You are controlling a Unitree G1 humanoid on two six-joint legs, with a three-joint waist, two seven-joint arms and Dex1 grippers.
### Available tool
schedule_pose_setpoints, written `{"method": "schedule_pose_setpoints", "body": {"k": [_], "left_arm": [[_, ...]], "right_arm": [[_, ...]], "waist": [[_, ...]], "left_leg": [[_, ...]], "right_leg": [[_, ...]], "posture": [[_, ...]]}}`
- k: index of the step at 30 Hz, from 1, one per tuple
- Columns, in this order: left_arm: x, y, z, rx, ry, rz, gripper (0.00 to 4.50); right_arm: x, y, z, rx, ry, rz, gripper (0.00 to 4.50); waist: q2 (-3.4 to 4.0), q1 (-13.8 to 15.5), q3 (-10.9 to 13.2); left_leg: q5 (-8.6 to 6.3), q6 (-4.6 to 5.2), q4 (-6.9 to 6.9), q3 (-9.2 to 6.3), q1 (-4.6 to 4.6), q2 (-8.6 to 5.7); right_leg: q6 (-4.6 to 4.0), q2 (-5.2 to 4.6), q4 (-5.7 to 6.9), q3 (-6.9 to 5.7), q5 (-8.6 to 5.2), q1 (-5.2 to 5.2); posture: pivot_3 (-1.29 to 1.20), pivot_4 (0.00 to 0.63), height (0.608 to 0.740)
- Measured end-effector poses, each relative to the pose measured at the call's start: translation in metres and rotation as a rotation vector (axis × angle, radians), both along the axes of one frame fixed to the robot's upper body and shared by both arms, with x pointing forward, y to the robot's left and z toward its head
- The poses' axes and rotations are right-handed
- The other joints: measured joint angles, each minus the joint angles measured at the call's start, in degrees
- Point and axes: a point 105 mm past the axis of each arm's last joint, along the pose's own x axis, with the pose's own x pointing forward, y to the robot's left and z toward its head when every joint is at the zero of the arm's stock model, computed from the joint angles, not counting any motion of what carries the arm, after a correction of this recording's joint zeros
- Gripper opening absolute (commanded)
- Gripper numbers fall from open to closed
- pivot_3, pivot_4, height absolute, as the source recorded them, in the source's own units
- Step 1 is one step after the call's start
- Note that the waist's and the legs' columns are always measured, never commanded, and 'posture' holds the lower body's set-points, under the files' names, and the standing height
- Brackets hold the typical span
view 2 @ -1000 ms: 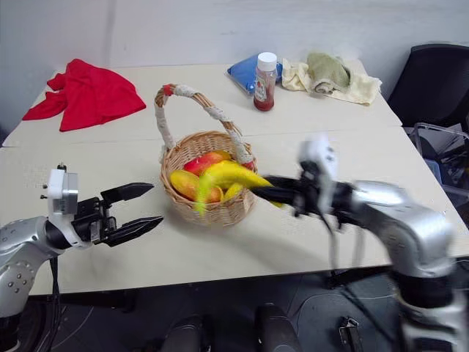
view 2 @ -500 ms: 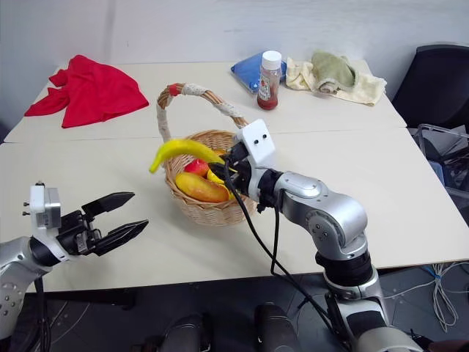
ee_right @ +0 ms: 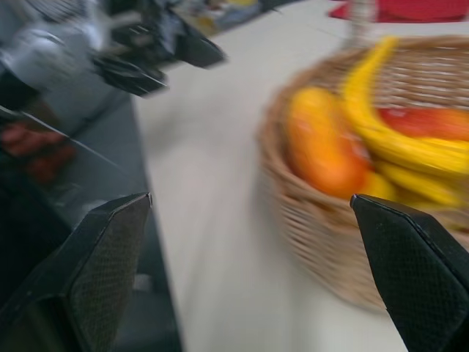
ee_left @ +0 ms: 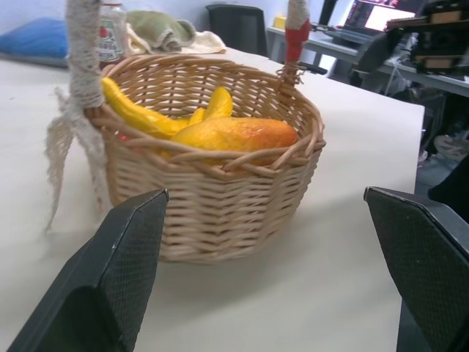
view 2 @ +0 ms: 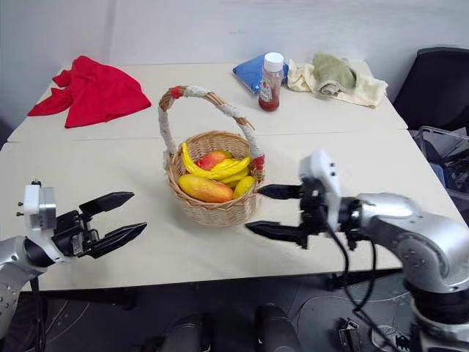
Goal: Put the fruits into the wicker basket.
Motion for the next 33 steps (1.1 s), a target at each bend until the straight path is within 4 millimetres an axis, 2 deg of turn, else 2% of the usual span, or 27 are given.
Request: {"method": "schedule_pose_setpoints", "body": {"k": [2, 4, 7, 8, 10, 15, 21, 22, 25, 26, 28, 30, 33], "left_arm": [[0.0, -0.001, 0.0, -0.001, 0.001, -0.006, 4.5], [0.001, -0.003, 0.0, -0.003, 0.005, -0.019, 4.5], [0.003, -0.007, 0.003, -0.005, -0.006, -0.042, 4.5], [0.004, -0.008, 0.004, -0.006, -0.009, -0.046, 4.5], [0.006, -0.008, 0.006, -0.013, -0.012, -0.054, 4.5], [0.009, -0.009, 0.004, -0.024, 0.01, -0.065, 4.5], [0.011, -0.015, 0.007, -0.024, -0.003, -0.096, 4.5], [0.011, -0.015, 0.008, -0.024, -0.005, -0.101, 4.5], [0.013, -0.015, 0.007, -0.029, 0.001, -0.106, 4.5], [0.015, -0.016, 0.006, -0.032, 0.004, -0.113, 4.5], [0.024, -0.022, 0.013, -0.03, -0.021, -0.148, 4.5], [0.028, -0.025, 0.012, -0.03, -0.027, -0.161, 4.5], [0.035, -0.03, 0.01, -0.033, -0.027, -0.176, 4.5]], "right_arm": [[0.021, -0.018, 0.007, -0.035, -0.082, -0.077, 4.46], [0.035, -0.021, 0.014, -0.024, -0.14, -0.094, 4.46], [0.048, -0.004, 0.021, 0.009, -0.188, -0.025, 4.46], [0.052, 0.004, 0.022, 0.023, -0.19, 0.0, 4.29], [0.057, 0.017, 0.024, 0.048, -0.175, 0.045, 3.82], [0.065, 0.037, 0.018, 0.065, -0.127, 0.109, 2.14], [0.067, 0.04, 0.009, 0.058, -0.097, 0.121, 0.34], [0.067, 0.04, 0.009, 0.056, -0.098, 0.122, 0.13], [0.067, 0.039, 0.009, 0.052, -0.101, 0.126, 0.14], [0.066, 0.037, 0.009, 0.056, -0.103, 0.119, 0.14], [0.057, 0.016, 0.016, 0.102, -0.108, 0.034, 0.14], [0.048, -0.01, 0.034, 0.151, -0.165, -0.065, 0.14], [0.044, -0.047, 0.05, 0.164, -0.252, -0.239, 0.14]], "waist": [[0.01, -0.4, 0.0], [0.01, -0.5, 0.0], [0.01, -0.6, 0.0], [0.02, -0.6, 0.0], [0.03, -0.5, 0.0], [0.03, -0.2, 0.0], [0.03, 0.0, 0.0], [0.03, 0.0, 0.0], [0.04, -0.2, 0.0], [0.03, -0.2, 0.0], [0.05, 0.9, 0.0], [0.07, 1.2, 0.0], [0.06, 1.3, 0.0]], "left_leg": [[0.03, -0.05, -0.04, 0.03, 0.03, 0.03], [0.06, -0.14, -0.09, 0.02, 0.02, 0.08], [0.15, -0.29, -0.1, 0.01, -0.03, 0.17], [0.15, -0.29, -0.1, 0.01, -0.03, 0.17], [0.15, -0.29, -0.08, 0.01, -0.06, 0.18], [0.11, -0.22, 0.01, 0.01, -0.12, 0.15], [0.1, -0.21, 0.03, -0.01, -0.13, 0.15], [0.1, -0.21, 0.03, -0.01, -0.12, 0.15], [0.1, -0.21, 0.02, 0.01, -0.1, 0.15], [0.11, -0.22, 0.01, -0.01, -0.1, 0.15], [0.11, -0.23, 0.01, -0.05, -0.17, 0.13], [0.1, -0.21, 0.04, 0.0, -0.21, 0.09], [0.06, -0.14, 0.07, -0.01, -0.21, 0.05]], "right_leg": [[-0.01, 0.06, 0.01, 0.02, 0.0, -0.02], [-0.03, 0.13, 0.03, 0.03, -0.01, -0.05], [-0.03, 0.21, 0.05, 0.02, -0.01, -0.13], [-0.03, 0.21, 0.06, 0.03, -0.01, -0.13], [-0.03, 0.17, 0.07, 0.02, -0.01, -0.14], [-0.03, 0.08, 0.04, -0.01, -0.01, -0.12], [-0.03, 0.08, 0.08, -0.03, -0.01, -0.12], [-0.03, 0.08, 0.09, -0.03, -0.01, -0.13], [-0.03, 0.09, 0.12, -0.01, -0.01, -0.13], [-0.03, 0.09, 0.12, -0.04, -0.01, -0.13], [-0.03, 0.07, 0.08, -0.08, -0.01, -0.15], [-0.01, 0.02, 0.01, -0.07, 0.0, -0.14], [0.05, 0.01, -0.03, -0.06, 0.03, -0.1]], "posture": [[0.0, 0.15, 0.74], [0.0, 0.15, 0.74], [0.0, 0.15, 0.74], [0.0, 0.15, 0.74], [0.0, 0.15, 0.74], [0.0, 0.15, 0.74], [0.0, 0.15, 0.74], [0.0, 0.15, 0.74], [0.0, 0.15, 0.74], [0.0, 0.15, 0.74], [0.0, 0.15, 0.74], [0.0, 0.15, 0.74], [0.0, 0.15, 0.74]]}}
